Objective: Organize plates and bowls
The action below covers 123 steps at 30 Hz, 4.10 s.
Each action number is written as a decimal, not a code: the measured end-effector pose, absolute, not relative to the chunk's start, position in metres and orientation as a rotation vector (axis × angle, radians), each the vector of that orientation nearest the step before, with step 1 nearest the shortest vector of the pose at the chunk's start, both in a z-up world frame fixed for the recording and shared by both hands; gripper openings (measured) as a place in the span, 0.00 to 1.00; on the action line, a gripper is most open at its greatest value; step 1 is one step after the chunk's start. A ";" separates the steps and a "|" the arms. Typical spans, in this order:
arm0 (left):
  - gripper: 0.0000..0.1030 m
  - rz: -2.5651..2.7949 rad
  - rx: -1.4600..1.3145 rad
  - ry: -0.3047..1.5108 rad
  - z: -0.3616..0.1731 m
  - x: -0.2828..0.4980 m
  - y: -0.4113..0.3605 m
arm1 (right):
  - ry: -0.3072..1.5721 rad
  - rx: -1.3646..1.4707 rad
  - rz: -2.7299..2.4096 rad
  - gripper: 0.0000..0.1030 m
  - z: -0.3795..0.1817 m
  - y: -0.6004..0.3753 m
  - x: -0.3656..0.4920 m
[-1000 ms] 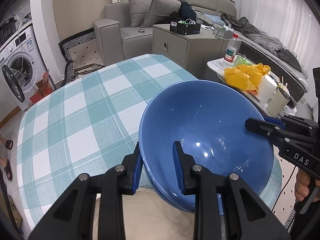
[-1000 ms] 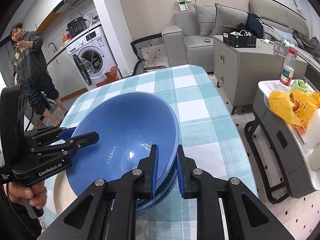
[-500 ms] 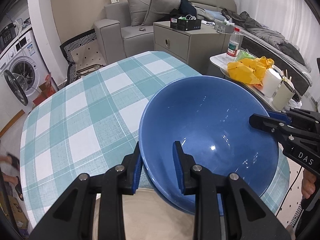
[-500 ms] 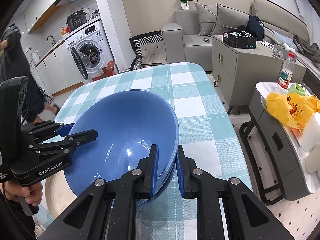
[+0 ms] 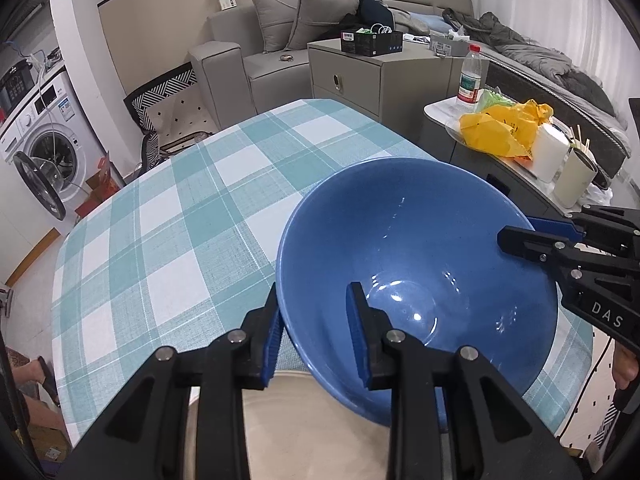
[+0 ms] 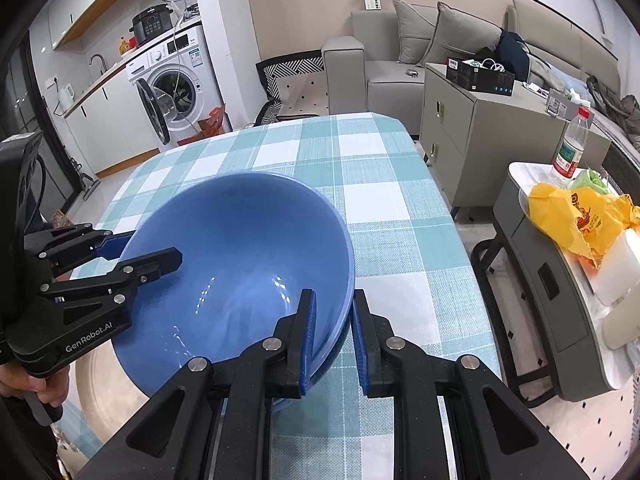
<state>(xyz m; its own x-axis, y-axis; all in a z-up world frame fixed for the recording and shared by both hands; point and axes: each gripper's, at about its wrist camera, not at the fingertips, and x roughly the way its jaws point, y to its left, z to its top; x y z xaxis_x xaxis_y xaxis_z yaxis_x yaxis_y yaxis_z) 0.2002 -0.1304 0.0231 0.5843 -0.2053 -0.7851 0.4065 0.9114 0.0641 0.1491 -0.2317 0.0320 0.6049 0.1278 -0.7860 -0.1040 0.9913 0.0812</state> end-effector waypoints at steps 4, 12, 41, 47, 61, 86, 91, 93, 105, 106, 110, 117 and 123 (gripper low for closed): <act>0.28 -0.360 0.246 0.906 0.017 0.201 -0.130 | 0.919 0.037 0.145 0.22 0.031 -0.234 0.149; 0.31 -0.366 0.227 0.918 0.012 0.200 -0.123 | 0.923 0.058 0.133 0.40 0.028 -0.240 0.149; 0.78 -0.418 0.091 0.971 -0.003 0.213 -0.112 | 0.951 0.147 0.131 0.82 0.017 -0.249 0.150; 0.88 -0.433 0.075 0.975 -0.003 0.217 -0.112 | 0.954 0.160 0.133 0.90 0.013 -0.251 0.151; 1.00 -0.451 0.051 1.000 -0.009 0.222 -0.114 | 0.966 0.169 0.137 0.98 0.006 -0.251 0.150; 0.67 -0.575 0.052 1.021 -0.012 0.215 -0.128 | 0.985 0.206 0.180 0.90 0.003 -0.249 0.145; 0.58 -0.563 0.050 1.022 -0.011 0.216 -0.127 | 0.983 0.214 0.186 0.78 0.004 -0.248 0.144; 0.52 -0.554 0.044 1.024 -0.012 0.217 -0.125 | 0.981 0.213 0.190 0.74 0.005 -0.247 0.143; 0.40 -0.535 0.045 1.022 -0.014 0.217 -0.119 | 0.971 0.195 0.226 0.47 0.010 -0.235 0.142; 0.39 -0.535 0.046 1.021 -0.014 0.217 -0.119 | 0.971 0.195 0.226 0.45 0.010 -0.235 0.142; 0.38 -0.534 0.045 1.021 -0.014 0.217 -0.118 | 0.969 0.187 0.220 0.45 0.010 -0.233 0.142; 0.36 -0.521 0.048 1.014 -0.014 0.217 -0.117 | 0.959 0.177 0.211 0.43 0.010 -0.232 0.140; 0.35 -0.518 0.048 1.012 -0.014 0.216 -0.117 | 0.954 0.180 0.211 0.43 0.010 -0.232 0.140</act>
